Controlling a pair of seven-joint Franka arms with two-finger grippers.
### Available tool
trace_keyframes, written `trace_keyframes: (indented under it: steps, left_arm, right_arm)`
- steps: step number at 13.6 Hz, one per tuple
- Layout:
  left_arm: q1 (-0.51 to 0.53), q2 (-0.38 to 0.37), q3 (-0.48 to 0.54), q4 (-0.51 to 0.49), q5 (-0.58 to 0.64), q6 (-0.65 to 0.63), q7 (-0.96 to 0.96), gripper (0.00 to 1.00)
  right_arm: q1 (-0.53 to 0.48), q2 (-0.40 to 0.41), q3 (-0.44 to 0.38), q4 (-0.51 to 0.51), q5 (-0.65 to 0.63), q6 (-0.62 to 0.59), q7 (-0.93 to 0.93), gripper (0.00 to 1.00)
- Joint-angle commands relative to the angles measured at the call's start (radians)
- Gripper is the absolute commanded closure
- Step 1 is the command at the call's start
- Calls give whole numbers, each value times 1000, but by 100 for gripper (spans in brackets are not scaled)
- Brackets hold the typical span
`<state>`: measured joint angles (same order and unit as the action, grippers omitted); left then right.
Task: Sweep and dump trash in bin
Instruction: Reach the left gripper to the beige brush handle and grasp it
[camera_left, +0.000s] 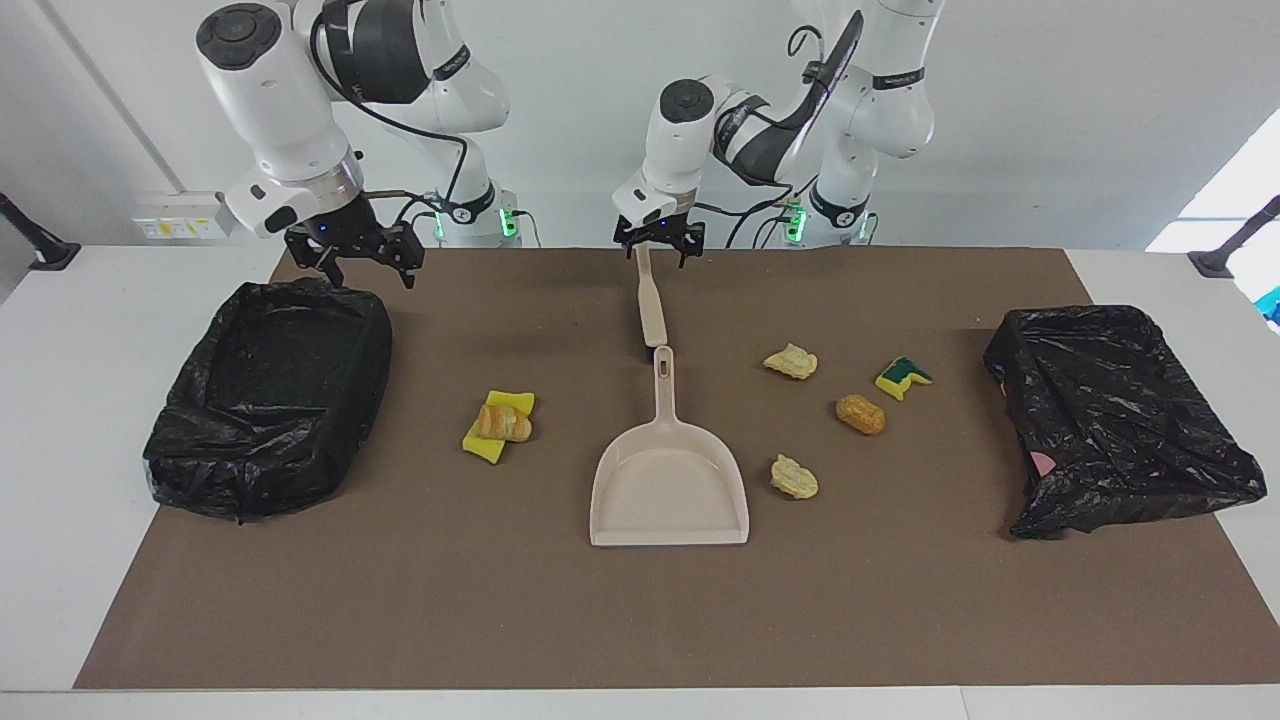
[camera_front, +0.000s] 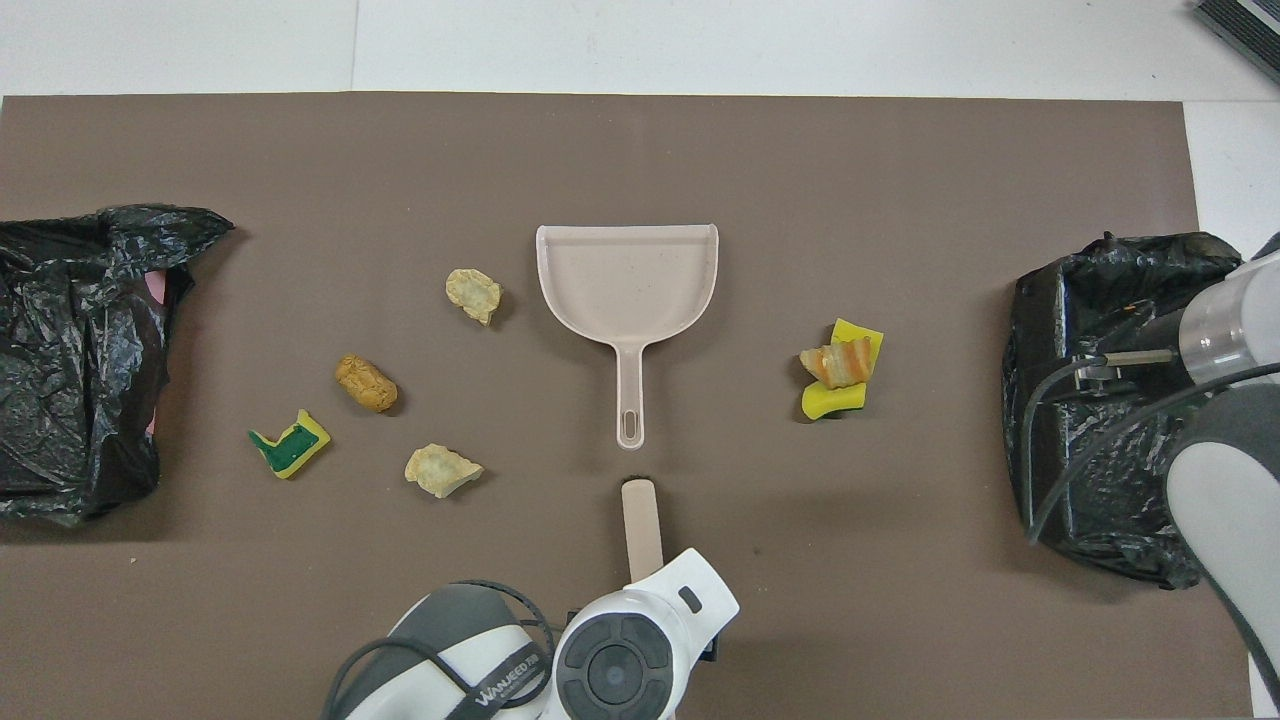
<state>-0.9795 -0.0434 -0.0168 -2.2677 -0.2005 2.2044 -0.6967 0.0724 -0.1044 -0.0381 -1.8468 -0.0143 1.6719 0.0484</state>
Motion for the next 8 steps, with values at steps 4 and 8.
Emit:
trace_keyframes:
  steps: [4, 8]
  left_arm:
    - [-51, 20, 20, -13, 4, 24, -110, 0]
    - [-85, 71, 21, -18, 4, 38, -121, 20]
  right_arm:
    - [-8, -17, 3, -25, 7, 23, -36, 0]
    - [-8, -17, 1, -25, 7, 23, -44, 0]
